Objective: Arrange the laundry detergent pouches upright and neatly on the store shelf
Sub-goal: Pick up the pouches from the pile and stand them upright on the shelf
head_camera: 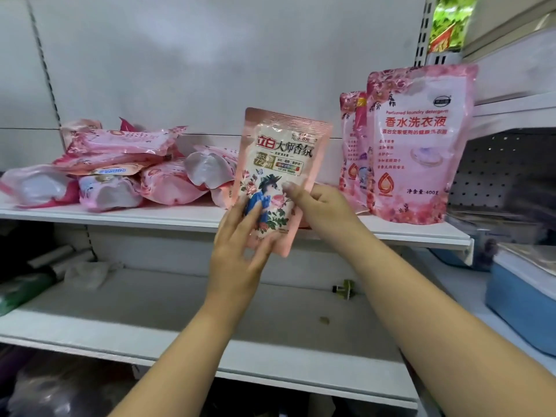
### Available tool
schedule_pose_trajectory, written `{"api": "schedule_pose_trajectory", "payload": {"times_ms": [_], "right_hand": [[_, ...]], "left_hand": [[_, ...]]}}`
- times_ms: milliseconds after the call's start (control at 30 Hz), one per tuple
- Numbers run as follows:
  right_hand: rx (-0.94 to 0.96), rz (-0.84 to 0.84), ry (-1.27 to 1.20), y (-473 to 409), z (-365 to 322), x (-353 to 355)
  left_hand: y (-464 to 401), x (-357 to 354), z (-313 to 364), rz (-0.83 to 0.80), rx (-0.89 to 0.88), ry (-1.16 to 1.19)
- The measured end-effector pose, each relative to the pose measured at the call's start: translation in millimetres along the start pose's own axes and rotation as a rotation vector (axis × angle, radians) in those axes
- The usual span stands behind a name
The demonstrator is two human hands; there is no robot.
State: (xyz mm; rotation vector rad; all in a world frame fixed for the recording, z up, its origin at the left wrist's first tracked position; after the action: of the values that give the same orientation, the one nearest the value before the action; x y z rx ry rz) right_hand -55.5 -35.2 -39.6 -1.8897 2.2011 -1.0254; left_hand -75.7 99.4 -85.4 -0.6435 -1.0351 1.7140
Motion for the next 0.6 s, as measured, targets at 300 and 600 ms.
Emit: {"api": "schedule_pose_trajectory", "payload": {"times_ms": [300,600], "right_hand": [[-0.079,0.110,-0.491,21.2,10.6,40.0],[-0.076,0.171,-0.271,53.5,34.3,94.9]], "left_hand": [[13.8,-51.3,8.9,-0.306,0.699,0.782],[13.9,-98.0,39.4,-0.291,0.611,0.610]]}}
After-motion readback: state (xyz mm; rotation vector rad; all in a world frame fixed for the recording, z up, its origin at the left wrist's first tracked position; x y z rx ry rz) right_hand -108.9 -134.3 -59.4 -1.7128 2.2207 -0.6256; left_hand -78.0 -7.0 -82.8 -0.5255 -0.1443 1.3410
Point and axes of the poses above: each hand's wrist, its own y-axis away from the middle knuckle, its own x-axis out of the back of the hand, z = x × y, the point moved 10 cm from there along -y, towards the middle knuckle, and after that the axes turned 4 degrees about z, right-handed, at the moved point
